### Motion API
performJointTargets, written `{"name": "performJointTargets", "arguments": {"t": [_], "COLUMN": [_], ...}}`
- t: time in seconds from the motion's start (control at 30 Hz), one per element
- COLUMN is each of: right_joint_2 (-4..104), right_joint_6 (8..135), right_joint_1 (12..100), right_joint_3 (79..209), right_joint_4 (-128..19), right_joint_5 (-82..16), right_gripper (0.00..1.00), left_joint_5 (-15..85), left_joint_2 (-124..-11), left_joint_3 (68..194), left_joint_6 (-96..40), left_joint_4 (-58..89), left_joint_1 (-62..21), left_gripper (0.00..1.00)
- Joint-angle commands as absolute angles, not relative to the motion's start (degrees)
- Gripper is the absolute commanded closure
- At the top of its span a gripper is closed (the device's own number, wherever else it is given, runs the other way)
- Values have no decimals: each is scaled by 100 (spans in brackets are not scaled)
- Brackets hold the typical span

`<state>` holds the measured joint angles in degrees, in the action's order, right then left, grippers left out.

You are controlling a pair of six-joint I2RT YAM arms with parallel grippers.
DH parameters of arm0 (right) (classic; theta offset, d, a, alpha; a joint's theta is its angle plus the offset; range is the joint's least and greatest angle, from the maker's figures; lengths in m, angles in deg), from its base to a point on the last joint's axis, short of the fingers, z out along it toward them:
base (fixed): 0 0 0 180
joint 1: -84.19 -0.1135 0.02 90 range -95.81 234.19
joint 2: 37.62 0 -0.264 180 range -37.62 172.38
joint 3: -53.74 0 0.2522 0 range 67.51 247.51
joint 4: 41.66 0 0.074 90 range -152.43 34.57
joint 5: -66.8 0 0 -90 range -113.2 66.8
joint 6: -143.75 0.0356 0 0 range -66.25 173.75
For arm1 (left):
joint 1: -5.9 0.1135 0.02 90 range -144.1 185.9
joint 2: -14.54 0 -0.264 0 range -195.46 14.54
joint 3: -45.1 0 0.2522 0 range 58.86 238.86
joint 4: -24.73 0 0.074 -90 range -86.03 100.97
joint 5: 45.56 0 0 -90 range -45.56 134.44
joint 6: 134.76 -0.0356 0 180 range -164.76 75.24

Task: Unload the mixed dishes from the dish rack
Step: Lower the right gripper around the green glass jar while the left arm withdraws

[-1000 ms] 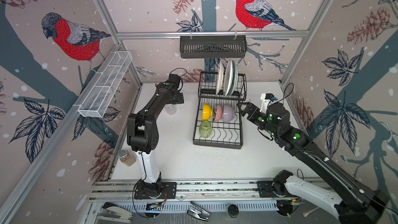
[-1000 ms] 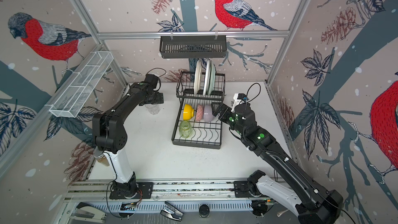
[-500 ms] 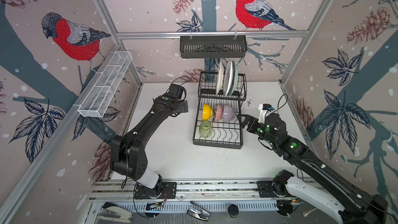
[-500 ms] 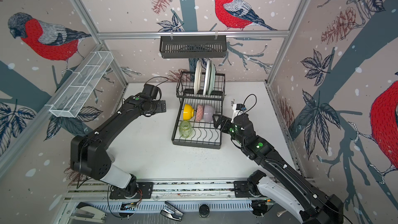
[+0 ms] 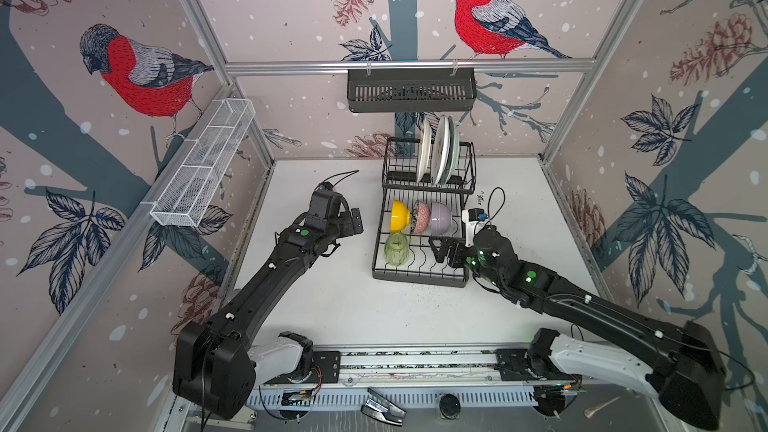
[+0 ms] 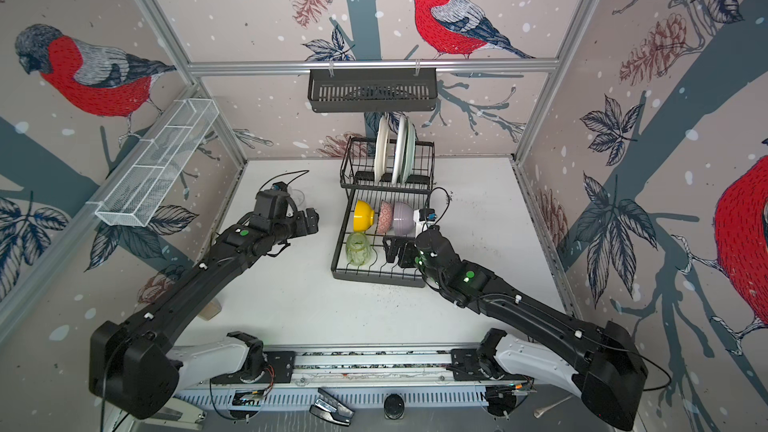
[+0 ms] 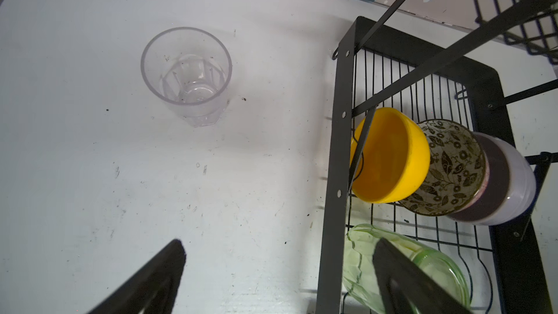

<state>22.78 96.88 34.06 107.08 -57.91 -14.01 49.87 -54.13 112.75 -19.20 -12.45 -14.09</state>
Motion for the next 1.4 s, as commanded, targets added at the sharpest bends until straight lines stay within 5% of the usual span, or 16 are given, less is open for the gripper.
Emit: {"name": "performJointTargets", "arguments": {"t": [0.0,0.6,1.37], "right_joint_2": [2662,4983,6395], "right_joint_6": [9504,9576,9895], "right_joint_1": [3187,2670,2756], "right_joint_3": [10967,12241,13549], "right_joint_4": [-5483,-5433,-6390], "right_joint_5": [-1415,-1406,-588], "right_gripper": [0,1,0], "left_joint_5": [4744,5248,4816], "left_joint_2": [-5380,-4723,-4788], "left_joint_3": [11202,10158,10013], "left_joint_6": [-1872,-1585,-1514], "left_joint_4": [-708,431,651], "left_joint_1": [-1405,-1339,-1221], "left_gripper": [3,3,3]}}
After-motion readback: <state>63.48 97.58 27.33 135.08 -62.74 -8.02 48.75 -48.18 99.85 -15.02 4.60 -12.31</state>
